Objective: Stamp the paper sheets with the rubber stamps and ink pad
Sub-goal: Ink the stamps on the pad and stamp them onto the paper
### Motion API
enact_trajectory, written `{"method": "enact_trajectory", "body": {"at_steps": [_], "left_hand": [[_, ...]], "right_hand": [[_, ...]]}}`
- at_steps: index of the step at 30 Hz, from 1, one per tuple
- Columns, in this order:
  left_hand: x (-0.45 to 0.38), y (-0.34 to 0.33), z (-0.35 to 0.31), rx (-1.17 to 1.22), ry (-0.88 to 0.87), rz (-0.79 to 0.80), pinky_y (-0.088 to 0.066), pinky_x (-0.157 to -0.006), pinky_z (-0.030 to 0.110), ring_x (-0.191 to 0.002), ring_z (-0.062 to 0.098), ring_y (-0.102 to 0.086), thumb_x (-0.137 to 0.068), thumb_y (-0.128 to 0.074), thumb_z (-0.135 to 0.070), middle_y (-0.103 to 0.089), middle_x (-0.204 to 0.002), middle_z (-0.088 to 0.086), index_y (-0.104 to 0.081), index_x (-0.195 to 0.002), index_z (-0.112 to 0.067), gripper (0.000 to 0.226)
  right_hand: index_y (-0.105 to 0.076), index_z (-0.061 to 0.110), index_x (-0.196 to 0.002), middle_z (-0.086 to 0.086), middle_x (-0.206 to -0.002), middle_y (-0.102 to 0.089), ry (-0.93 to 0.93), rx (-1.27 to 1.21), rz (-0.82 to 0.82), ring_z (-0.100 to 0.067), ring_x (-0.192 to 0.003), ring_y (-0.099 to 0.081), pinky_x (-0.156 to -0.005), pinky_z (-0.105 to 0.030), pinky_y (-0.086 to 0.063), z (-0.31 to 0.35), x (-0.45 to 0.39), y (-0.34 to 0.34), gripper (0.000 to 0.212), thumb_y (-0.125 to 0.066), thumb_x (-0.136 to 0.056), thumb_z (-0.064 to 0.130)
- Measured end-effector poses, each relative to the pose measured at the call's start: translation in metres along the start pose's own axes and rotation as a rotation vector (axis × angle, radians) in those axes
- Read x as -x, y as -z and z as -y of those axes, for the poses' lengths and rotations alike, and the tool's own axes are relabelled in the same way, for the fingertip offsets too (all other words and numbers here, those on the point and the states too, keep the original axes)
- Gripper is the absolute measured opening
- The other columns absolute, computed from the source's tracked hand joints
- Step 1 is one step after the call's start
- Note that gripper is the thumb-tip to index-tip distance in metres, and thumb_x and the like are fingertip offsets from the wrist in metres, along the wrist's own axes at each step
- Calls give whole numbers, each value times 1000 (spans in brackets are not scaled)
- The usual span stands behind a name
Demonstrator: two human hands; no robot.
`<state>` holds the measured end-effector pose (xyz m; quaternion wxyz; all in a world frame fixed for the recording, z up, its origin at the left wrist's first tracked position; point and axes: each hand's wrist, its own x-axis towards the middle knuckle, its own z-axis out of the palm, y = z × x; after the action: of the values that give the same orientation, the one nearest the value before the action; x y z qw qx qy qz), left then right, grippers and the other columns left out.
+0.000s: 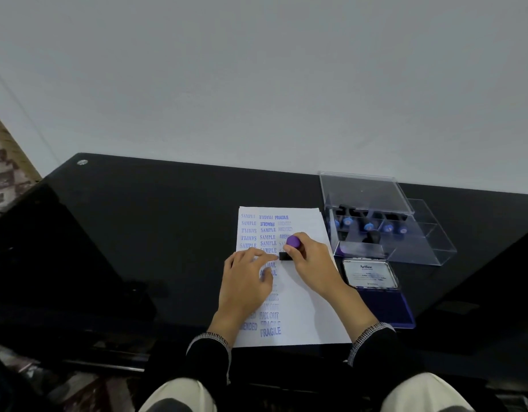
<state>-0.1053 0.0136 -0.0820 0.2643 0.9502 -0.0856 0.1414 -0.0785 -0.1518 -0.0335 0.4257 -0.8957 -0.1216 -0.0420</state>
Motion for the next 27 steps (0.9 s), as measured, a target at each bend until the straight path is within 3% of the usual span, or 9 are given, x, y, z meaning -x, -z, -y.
{"method": "enact_trajectory", "body": {"at_steps": [12, 18, 22, 25, 27], "left_hand": [[-1, -2, 1, 37, 48, -15, -22, -108, 23, -117, 4, -47, -91, -57, -33, -54, -122, -16, -61, -123, -29, 32], [0, -2, 2, 37, 38, -20, -22, -109, 23, -117, 4, -47, -91, -58, -32, -55, -123, -15, -61, -124, -27, 33], [0, -2, 1, 41, 28, -32, -24, -110, 24, -117, 5, -48, -91, -58, -31, -56, -122, -14, -62, -123, -26, 33], [0, 0, -1, 28, 60, -49, -14, -117, 31, -129, 11, -43, -90, -58, -36, -53, -129, -11, -59, -126, -26, 37], [0, 2, -5, -69, 157, -37, 4, -118, 40, -144, 18, -24, -91, -53, -50, -41, -146, -5, -50, -137, -22, 54]], "right_hand": [[-55, 13, -101, 6, -84, -59, 16, 29, -48, -3, -69, -52, -62, -9, -40, -8, 3, -10, 13, -56, -96, 25], [-52, 22, -96, 5, -81, -59, -26, 45, -16, -9, -69, -51, -64, -22, -42, -8, -6, -8, 8, -56, -95, 29], [-54, 18, -99, 7, -81, -58, -8, 35, -39, -7, -68, -51, -62, -15, -39, -9, -1, -11, 10, -56, -96, 27], [-54, 17, -99, 10, -80, -56, -2, 26, -52, -4, -67, -51, -62, -13, -39, -10, 2, -12, 11, -57, -95, 26], [-54, 20, -99, 8, -81, -58, -14, 36, -42, -9, -70, -53, -66, -21, -43, -9, -1, -10, 10, -56, -95, 29]]}}
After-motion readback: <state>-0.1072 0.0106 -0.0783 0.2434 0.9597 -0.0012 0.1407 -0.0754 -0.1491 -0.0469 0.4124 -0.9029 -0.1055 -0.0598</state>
